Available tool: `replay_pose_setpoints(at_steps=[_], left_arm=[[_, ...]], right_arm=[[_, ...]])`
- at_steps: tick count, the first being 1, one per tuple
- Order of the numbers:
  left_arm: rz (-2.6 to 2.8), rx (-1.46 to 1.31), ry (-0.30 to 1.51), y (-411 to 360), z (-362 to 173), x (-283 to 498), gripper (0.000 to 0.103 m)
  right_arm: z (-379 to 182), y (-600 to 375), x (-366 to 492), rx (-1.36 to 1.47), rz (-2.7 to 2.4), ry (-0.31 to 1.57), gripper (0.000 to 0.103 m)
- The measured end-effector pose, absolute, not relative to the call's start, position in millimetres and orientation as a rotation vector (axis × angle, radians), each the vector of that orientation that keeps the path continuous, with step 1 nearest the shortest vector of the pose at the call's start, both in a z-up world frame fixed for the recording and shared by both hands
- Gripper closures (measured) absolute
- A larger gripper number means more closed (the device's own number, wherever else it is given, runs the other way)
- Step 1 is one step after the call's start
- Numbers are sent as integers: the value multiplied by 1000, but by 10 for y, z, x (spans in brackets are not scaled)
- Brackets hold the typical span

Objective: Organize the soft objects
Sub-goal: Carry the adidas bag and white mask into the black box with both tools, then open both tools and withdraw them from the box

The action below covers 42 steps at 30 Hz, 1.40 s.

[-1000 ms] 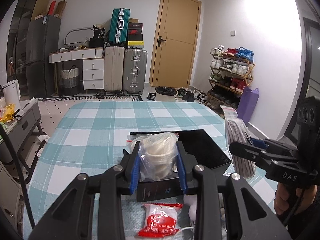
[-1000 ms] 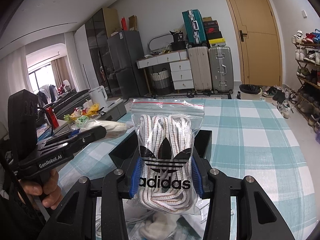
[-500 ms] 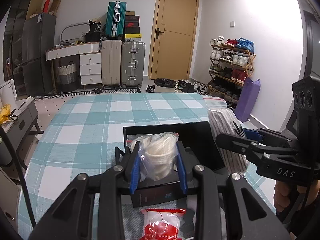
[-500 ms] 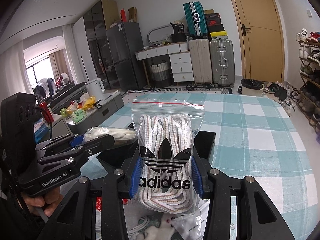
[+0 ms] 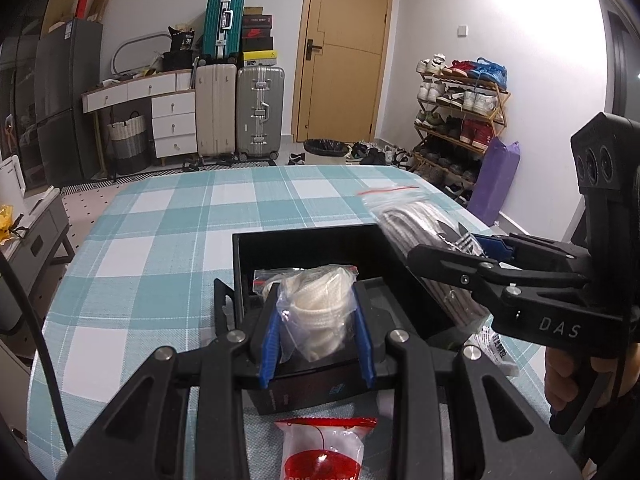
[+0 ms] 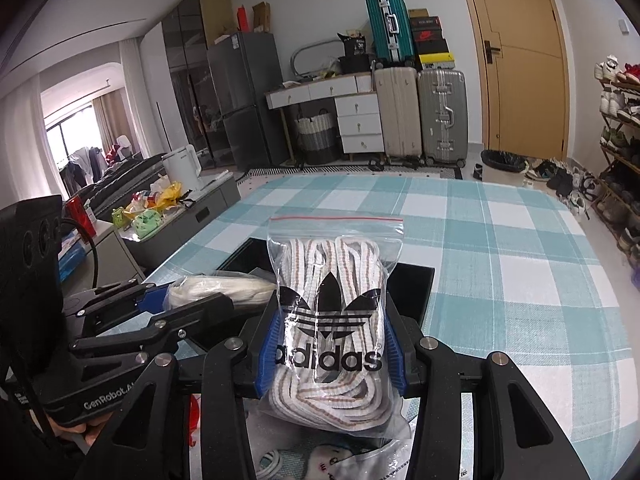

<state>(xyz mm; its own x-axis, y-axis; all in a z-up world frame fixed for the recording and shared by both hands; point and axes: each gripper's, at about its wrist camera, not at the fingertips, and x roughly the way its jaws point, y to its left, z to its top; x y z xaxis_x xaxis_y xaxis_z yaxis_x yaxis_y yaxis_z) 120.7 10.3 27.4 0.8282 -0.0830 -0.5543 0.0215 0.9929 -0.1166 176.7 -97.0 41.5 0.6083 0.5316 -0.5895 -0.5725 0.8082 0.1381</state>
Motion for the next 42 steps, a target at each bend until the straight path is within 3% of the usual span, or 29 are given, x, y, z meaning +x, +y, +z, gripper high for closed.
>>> replay_pose_setpoints(at_steps=[5,7,9,13,15,17,20,42], left_arm=[[-54,-106,617,116,243,1223,71],[-43,-106,617,136,232,1213,69],[-40,-108,612,148,240,1197,65],[-37,-118,600,177,293,1137,43],[-27,-108,607,177,297,1129,37],[-23,-115,606,183,301,1090,14],[2,-127,575,219,327,1016,0],[62,-79,591,311,195,662,0]], right_arm=[[380,-973,1796,-84,637,679,47],[387,-1009,1780,-80,637,665,33],[402,-1036,1767,-80,637,660,28],[444,-1122,1736,-81,616,642,9],[455,-1164,1708,-83,608,640,2],[464,-1214,1668,-84,608,643,1],[477,-1302,1598,-77,599,640,1],[336,-1697,1282,-122,519,710,1]])
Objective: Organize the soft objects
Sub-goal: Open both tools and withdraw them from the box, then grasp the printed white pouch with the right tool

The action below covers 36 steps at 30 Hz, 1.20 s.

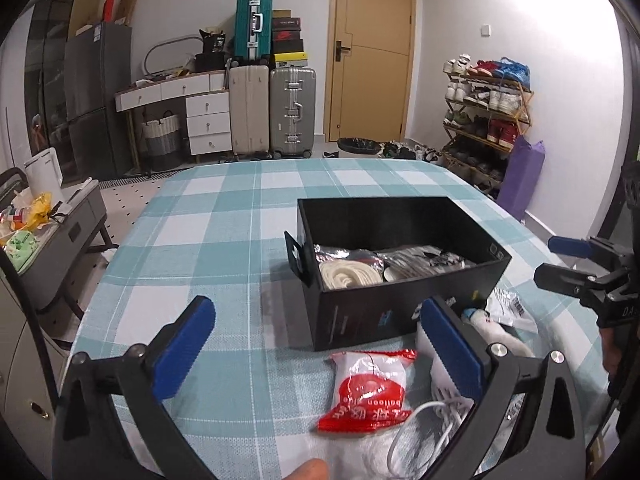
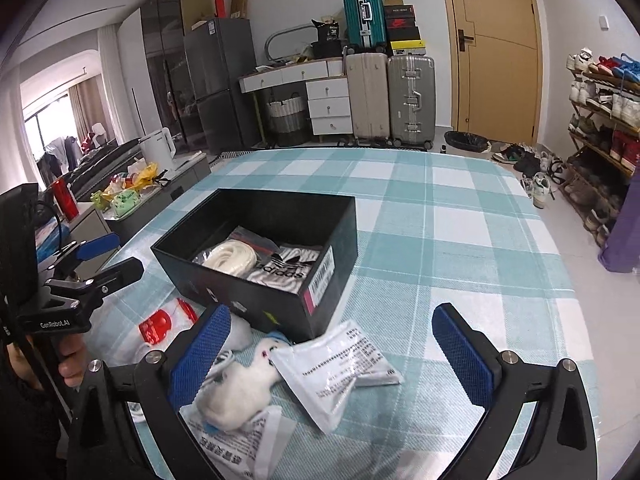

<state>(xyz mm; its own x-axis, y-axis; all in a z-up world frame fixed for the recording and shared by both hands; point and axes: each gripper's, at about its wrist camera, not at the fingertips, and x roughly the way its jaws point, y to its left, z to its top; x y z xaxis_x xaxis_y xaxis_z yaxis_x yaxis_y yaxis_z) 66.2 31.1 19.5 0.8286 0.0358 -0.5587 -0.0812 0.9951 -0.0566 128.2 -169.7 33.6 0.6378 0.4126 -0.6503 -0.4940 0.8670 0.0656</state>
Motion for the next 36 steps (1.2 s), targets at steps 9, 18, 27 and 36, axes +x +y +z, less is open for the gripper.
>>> replay_pose_setpoints(at_steps=[9,18,27,36], left_arm=[[45,-58,621,255,76,600,0],[1,-78,648,277,62,573,0],[-25,-72,666,263,37,596,0],[-26,-87,678,308,19,611,0]], right_arm=[[286,-1801,1243,-178,493,740,1],[117,-1796,1320,-207,499,808,1],[-118,-1773,1405,-223,489,901,1],[-245,-1710,1496,-257,511,957,1]])
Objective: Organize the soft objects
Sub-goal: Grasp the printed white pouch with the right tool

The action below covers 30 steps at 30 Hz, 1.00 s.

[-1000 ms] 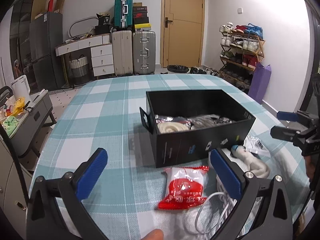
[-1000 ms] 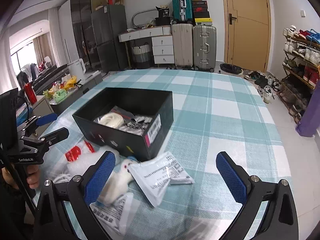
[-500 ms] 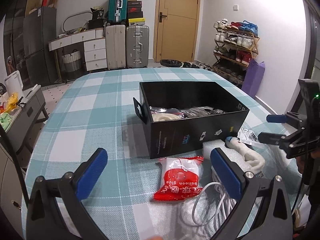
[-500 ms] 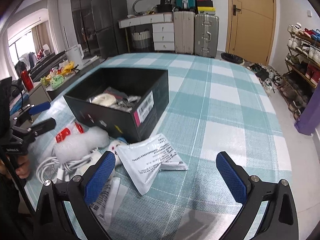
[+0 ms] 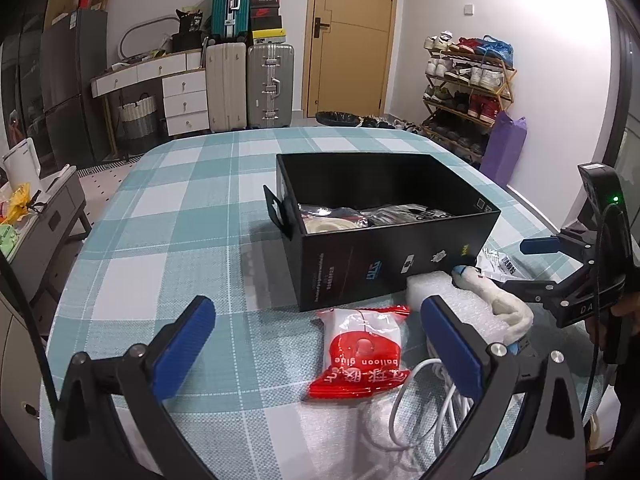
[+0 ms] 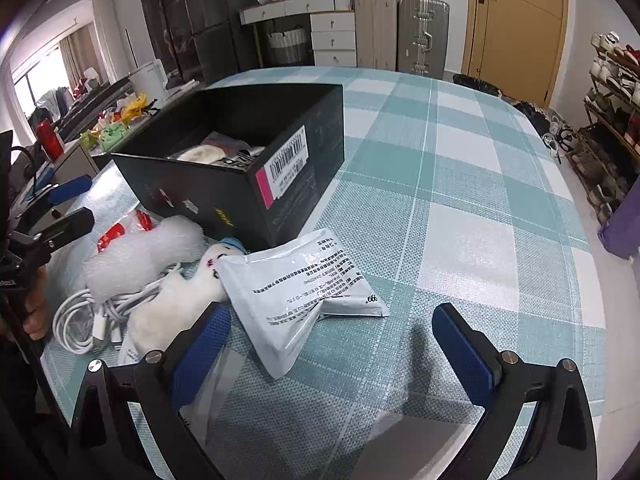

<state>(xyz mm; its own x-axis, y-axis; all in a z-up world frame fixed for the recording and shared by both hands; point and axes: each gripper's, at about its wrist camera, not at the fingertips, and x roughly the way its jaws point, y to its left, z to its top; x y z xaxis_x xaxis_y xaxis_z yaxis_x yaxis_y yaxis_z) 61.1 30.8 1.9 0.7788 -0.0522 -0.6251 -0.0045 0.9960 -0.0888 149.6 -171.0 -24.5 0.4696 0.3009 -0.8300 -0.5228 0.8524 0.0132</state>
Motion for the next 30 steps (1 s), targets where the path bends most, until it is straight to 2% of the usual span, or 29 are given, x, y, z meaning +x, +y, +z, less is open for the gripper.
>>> replay_pose_setpoints(at_steps=[13,17,20,21,23,26,30], left_arm=[[-33,-86,702,321,-26,646,0],[-35,-95,705,339,-37,654,0],[-36,-100,707,350,-44,658,0],[-38,-100,708,350,-47,659,0],[-41,-96,713,343,-53,663,0],[-41,-92,712,336,-51,661,0],[-43,-92,718,330,-52,659,0]], right_arm=[[-289,-1574,1630,-333,599,963,1],[-298,-1529,1651,-351,631,961,4],[-312,-1516,1657,-352,653,964,16],[-322,-1515,1660,-349,663,970,23],[-325,-1515,1647,-356,663,963,25],[-316,-1520,1627,-371,639,959,36],[-305,-1584,1540,-357,623,965,42]])
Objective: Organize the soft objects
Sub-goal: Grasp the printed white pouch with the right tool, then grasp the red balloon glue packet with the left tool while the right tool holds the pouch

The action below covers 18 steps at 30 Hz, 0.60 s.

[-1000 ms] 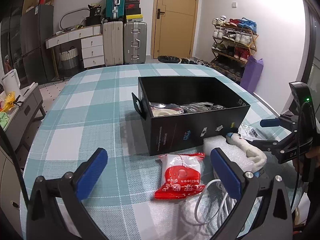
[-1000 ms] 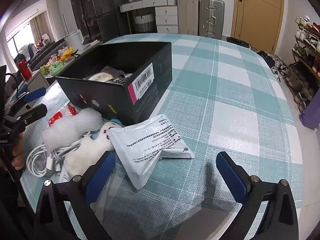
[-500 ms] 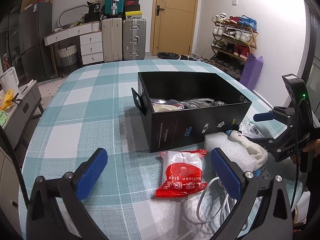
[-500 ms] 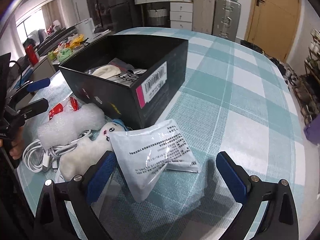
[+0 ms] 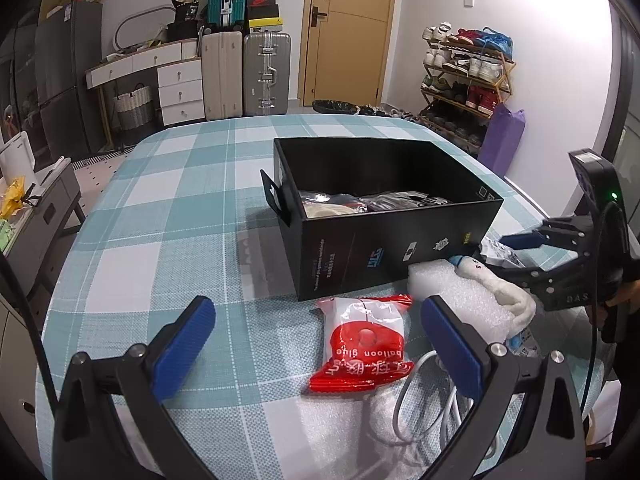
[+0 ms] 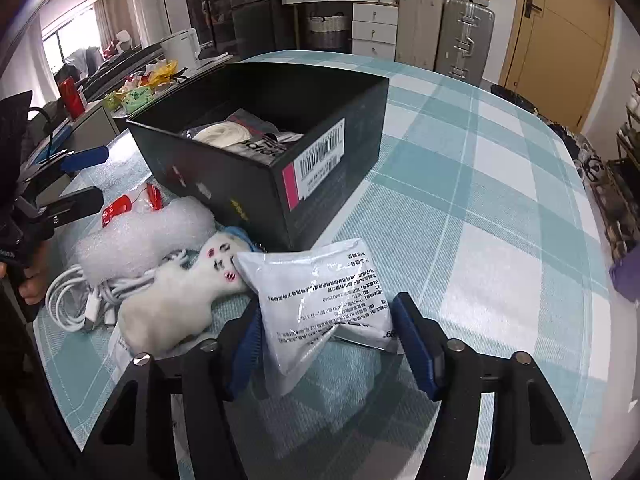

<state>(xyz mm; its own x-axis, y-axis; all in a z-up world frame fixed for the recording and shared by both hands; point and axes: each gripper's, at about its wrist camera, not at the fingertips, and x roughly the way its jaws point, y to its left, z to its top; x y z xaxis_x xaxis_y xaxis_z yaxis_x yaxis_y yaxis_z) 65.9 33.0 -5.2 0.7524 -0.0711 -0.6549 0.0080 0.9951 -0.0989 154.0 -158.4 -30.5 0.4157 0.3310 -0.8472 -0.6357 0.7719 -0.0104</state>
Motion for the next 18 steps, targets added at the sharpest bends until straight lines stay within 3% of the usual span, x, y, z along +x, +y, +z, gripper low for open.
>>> replay_pose_setpoints(at_steps=[5,13,18], left_arm=[[-39,-99,718,346,-37,647,0],[-40,-102,707,385,-5,628,0],[-37,-111,718,425,-20,637,0]], right_arm=[[-295,-1628,1376,-332,604,963,44],[-252,-1690,1316,-297,618,950,59],[-197,-1721,1290,-278,638,928,62]])
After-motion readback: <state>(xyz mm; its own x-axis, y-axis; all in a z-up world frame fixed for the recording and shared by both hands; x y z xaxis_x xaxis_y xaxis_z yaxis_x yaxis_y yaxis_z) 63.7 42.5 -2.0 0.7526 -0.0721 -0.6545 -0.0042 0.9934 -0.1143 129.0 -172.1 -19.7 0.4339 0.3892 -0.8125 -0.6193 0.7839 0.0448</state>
